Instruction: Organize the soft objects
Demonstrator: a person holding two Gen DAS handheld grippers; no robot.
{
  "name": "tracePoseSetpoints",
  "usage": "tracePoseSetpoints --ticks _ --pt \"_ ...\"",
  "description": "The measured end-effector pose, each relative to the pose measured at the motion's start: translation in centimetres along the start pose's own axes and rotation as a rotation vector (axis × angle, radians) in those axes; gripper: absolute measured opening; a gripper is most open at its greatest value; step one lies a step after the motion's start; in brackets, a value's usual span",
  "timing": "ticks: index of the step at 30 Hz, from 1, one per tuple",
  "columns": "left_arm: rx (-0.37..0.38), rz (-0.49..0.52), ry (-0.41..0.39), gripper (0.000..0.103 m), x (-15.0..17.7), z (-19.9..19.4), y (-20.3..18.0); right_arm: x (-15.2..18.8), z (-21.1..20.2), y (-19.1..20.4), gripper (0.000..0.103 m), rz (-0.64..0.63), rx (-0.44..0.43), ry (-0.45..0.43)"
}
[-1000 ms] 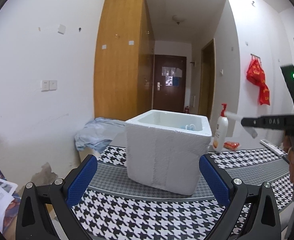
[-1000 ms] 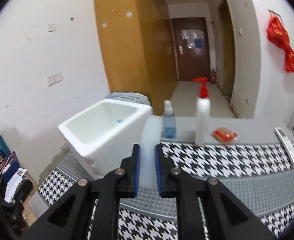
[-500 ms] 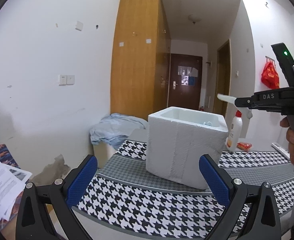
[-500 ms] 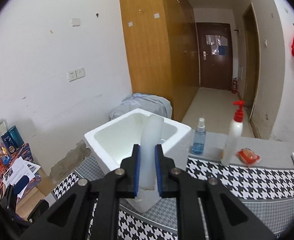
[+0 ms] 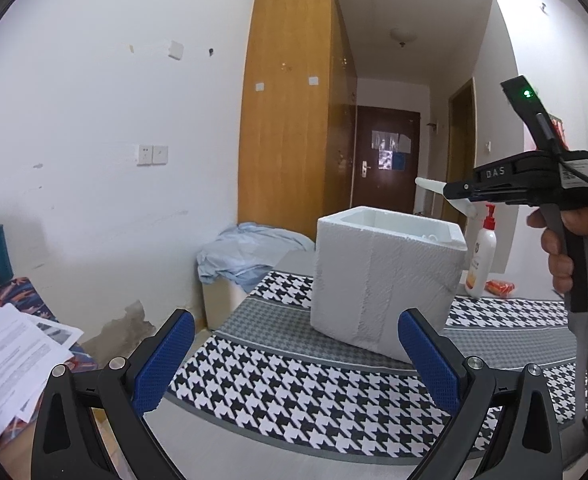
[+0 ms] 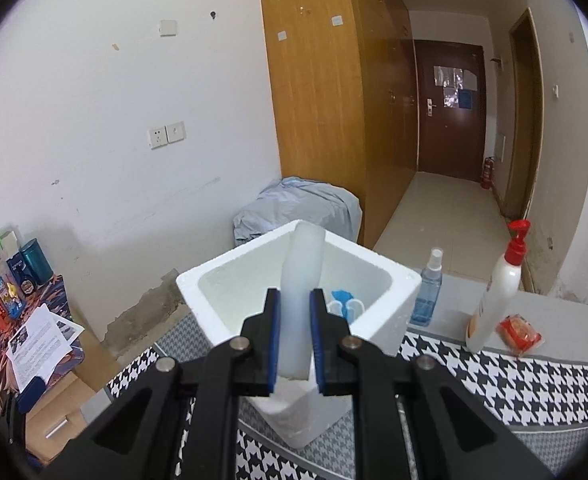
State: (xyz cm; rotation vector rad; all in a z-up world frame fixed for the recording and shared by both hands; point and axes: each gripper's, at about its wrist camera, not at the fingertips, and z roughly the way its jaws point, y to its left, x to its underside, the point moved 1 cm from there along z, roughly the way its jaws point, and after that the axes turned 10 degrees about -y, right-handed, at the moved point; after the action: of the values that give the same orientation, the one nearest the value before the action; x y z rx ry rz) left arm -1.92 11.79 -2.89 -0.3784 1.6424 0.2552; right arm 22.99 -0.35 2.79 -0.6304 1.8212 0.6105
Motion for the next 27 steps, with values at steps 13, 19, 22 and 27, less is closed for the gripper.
tracePoseSetpoints --ticks 13,19,22,27 --pt "-0.014 0.002 -0.014 0.102 -0.1 -2.2 0.0 0.7 -0.6 -0.2 0.053 0.025 -0.022 0.008" --pt "0.004 0.005 0.005 0.102 0.2 -3.3 -0.7 1.2 -4.2 0.3 0.082 0.005 -0.006 -0.046" --pt "0.019 0.006 -0.006 0.102 0.2 -4.3 -1.1 1.6 -6.1 0.5 0.097 0.004 0.0 -0.078" --pt "0.03 0.001 -0.017 0.102 0.2 -5.4 -1.3 2.1 -8.8 0.8 0.103 -0.029 0.052 -0.123"
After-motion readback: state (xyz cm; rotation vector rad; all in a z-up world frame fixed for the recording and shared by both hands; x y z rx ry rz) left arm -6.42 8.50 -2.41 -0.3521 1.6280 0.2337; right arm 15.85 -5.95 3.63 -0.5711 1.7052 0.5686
